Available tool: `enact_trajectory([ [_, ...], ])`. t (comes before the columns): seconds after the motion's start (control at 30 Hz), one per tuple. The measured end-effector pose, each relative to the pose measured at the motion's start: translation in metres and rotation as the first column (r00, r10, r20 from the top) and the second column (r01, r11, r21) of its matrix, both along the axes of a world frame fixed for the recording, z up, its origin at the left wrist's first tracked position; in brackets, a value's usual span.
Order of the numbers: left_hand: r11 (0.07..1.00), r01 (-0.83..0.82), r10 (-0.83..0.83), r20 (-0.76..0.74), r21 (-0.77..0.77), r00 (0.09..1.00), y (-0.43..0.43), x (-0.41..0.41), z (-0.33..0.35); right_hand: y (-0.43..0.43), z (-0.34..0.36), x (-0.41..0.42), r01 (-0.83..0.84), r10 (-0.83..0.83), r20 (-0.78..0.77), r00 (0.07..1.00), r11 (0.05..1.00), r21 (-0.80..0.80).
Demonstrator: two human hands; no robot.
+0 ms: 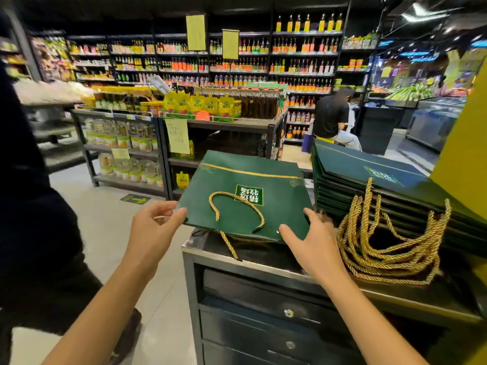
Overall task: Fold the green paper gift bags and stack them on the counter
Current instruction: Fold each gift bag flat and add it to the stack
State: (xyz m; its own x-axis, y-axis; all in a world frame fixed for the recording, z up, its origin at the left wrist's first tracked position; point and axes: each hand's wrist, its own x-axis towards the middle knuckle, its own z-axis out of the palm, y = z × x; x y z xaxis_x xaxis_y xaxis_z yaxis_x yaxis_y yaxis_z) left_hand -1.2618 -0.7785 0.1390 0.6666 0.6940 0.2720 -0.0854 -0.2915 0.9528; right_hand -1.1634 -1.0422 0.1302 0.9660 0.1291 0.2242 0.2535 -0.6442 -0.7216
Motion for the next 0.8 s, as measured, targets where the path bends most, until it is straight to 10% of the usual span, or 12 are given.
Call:
enact_trajectory([
  [0.5,0.955,-0.012,0.068,-0.180,0.298,0.981,-0.021,-0.034,-0.051,-0.030,-0.019,-0.028,-0.058,0.112,0.127,0.986,0.929,-0.366],
  [0.63,0.815,-0.059,0.146,-0.105,0.577,0.984,-0.031,-0.035,-0.039,-0.027,-0.013,-0.031,-0.160,0.219,0.315,0.924,0.966,-0.201],
  [0.8,0.632,0.145,-0.093,-0.111,0.761,0.989,-0.053,-0.021,-0.020,-0.015,0.004,-0.026,-0.471,0.523,0.188,0.831,0.843,-0.261],
])
